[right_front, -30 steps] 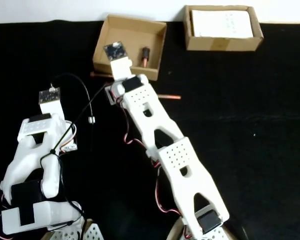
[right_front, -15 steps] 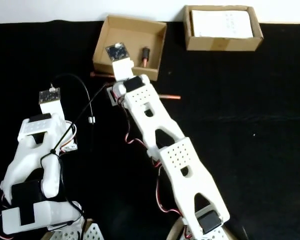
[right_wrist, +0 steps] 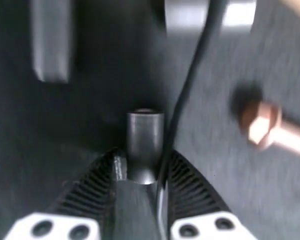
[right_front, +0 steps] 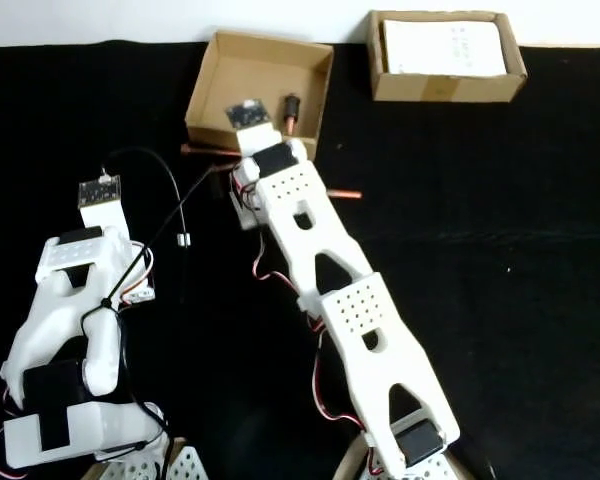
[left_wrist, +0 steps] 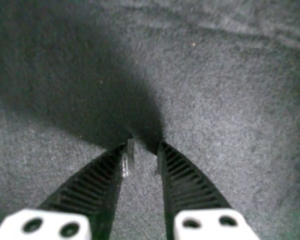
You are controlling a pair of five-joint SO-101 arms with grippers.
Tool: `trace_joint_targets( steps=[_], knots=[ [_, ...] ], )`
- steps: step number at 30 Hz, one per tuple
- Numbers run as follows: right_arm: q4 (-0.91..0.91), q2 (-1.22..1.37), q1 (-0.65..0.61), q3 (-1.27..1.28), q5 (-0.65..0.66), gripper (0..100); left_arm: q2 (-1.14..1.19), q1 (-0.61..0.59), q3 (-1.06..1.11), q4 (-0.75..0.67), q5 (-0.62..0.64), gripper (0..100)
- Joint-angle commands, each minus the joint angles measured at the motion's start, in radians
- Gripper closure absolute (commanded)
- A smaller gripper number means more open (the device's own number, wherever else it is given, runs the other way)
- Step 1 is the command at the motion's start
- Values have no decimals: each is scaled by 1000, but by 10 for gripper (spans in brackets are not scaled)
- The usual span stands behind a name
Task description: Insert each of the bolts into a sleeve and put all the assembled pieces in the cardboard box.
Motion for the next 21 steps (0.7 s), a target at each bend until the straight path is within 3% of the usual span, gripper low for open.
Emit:
trace_joint_targets(
  steps=[1,7,15,21],
  knots=[
    [102,-68,-2,-24,-6,993,1,-4,-35,6,5,902],
    [104,-191,-30,131,-2,993,1,-4,-33,6,5,902],
    [97,-394,-74,622,2,989,1,-4,-33,6,5,902],
    [84,-340,-73,633,2,940,1,-4,-33,6,5,902]
  ],
)
